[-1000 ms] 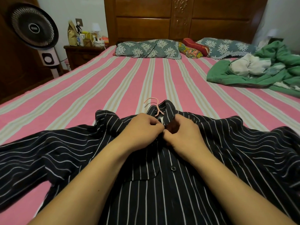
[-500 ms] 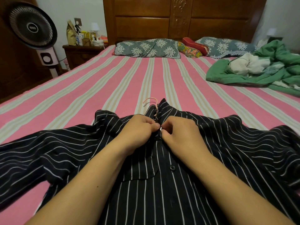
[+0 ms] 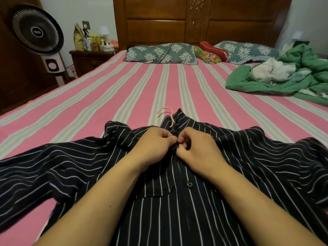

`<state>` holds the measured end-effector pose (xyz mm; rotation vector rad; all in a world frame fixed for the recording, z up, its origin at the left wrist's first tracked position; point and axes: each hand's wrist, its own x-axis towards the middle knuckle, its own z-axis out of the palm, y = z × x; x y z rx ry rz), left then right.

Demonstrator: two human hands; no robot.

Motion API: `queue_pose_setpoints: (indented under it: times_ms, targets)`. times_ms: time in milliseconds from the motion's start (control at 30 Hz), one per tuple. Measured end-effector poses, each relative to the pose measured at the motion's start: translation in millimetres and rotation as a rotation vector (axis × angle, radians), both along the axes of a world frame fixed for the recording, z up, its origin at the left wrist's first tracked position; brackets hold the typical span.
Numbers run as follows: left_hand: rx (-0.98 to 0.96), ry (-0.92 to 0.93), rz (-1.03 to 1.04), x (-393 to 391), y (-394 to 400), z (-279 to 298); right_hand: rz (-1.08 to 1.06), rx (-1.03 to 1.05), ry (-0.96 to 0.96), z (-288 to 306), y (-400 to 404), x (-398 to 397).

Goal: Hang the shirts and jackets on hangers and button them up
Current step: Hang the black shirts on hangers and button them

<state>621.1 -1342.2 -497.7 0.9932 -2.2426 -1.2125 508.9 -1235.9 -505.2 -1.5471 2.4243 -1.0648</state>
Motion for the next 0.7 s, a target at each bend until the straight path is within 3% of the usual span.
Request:
queue_pose_setpoints:
  times_ms: [100,200,300,367,400,467,533,600,633,700]
  targets:
    - [-0.083,-0.031,-0.01,0,-2,-1,-0.033,-0.048,-0.069,-5,-4,-8]
    - [-0.122,-0.01,-0.08,2,0,2,-0.212,-0.294,-0.417,3,-4,-12]
    - [-0.655,-0.183,-0.292,4,16,15,-0.38,-0.479,-0.366,19,2,-23]
    - [-0.89,-0.29,-0.482,6,29,26,-0.281,-0.377,-0.375,29,5,-25]
    - [-0.881,-0.339,-0.528,9,32,33,-0.213,-0.254,-0.369,30,5,-25]
    - [-0.67,-0.345,-0.53,15,30,46,-0.125,-0.023,-0.291,19,3,-23]
    - [-0.486,-0.15,-0.314,16,18,53,-0.154,0.05,-0.219,10,1,-27]
    - [-0.45,0.078,0.073,12,5,45,-0.2,0.008,-0.237,11,1,-29]
    - [-0.382,0.115,0.196,9,1,38,-0.213,-0.003,-0.256,12,1,-29]
    - [-0.103,0.096,0.243,3,-2,17,-0.213,0.043,-0.235,11,-1,-24]
